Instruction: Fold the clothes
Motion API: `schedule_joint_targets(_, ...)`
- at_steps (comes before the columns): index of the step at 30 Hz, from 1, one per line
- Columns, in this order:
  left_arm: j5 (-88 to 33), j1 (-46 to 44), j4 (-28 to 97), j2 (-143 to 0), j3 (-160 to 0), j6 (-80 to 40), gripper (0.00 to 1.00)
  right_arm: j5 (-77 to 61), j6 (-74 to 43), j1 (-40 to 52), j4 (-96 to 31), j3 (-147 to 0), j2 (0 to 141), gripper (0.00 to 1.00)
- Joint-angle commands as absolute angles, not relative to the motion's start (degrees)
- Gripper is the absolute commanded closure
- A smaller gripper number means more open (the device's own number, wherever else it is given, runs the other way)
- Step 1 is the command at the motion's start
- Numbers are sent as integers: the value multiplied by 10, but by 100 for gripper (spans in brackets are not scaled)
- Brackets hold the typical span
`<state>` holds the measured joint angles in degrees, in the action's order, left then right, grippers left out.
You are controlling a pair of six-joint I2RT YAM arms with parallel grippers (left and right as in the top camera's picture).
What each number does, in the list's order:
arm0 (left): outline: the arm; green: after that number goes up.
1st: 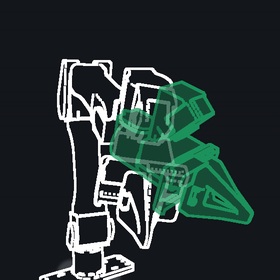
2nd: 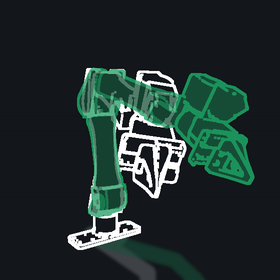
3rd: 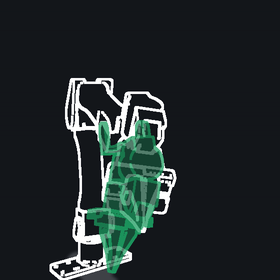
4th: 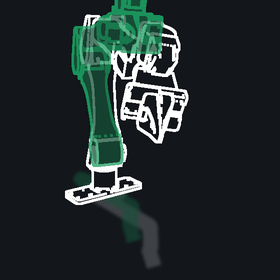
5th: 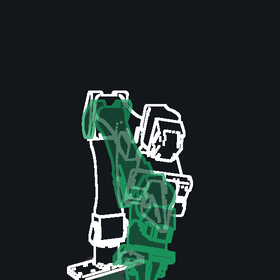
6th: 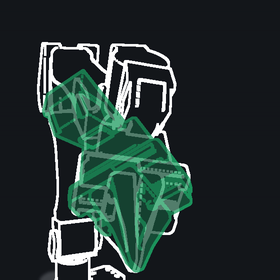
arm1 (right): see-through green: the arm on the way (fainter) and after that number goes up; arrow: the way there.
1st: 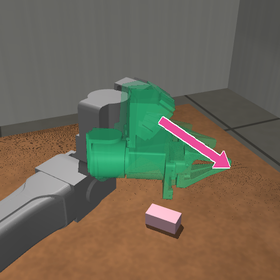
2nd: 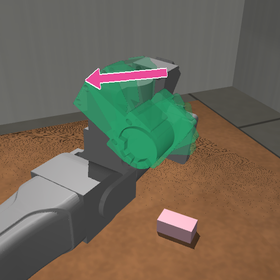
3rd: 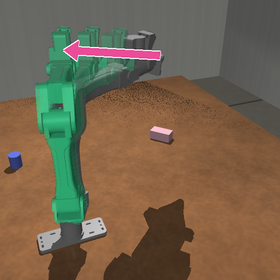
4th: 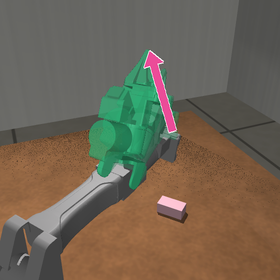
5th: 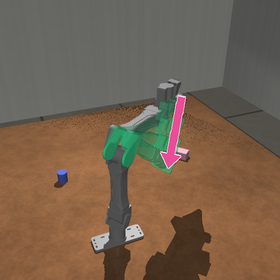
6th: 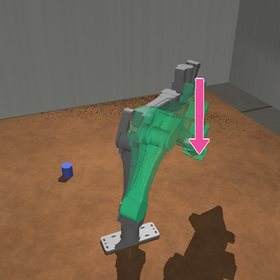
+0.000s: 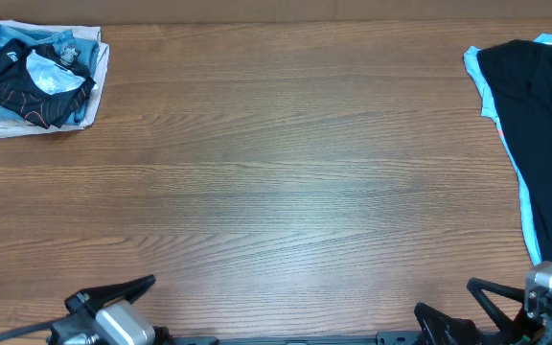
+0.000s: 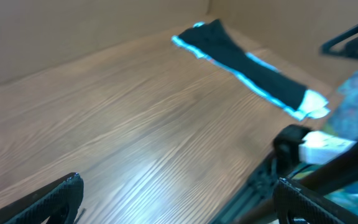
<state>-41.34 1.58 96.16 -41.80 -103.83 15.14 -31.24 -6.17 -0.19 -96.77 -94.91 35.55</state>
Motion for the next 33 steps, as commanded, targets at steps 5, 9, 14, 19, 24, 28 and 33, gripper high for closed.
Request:
schedule_joint_targets(5,-324,3,915,-423,-1027,168,0,-225,-60,9,-853,-971,350,0)
schedule_joint_targets(9,-324,3,913,-423,-1027,168,0,-208,-59,9,-802,-970,350,0)
schedule_joint_targets(14,-324,3,921,-423,-1027,168,0,-154,-59,9,-814,-968,350,0)
schedule_joint_targets(19,-324,3,928,-423,-1027,168,0,-166,-60,9,-850,-968,350,0)
schedule_joint_targets(24,-324,3,928,-423,-1027,167,0,-165,-60,9,-880,-968,350,0)
schedule_joint_targets(28,-324,3,928,-423,-1027,168,0,-165,-60,9,-892,-968,350,0)
schedule_joint_targets(33,-324,3,928,-423,-1027,167,0,-165,-60,9,-913,-968,350,0)
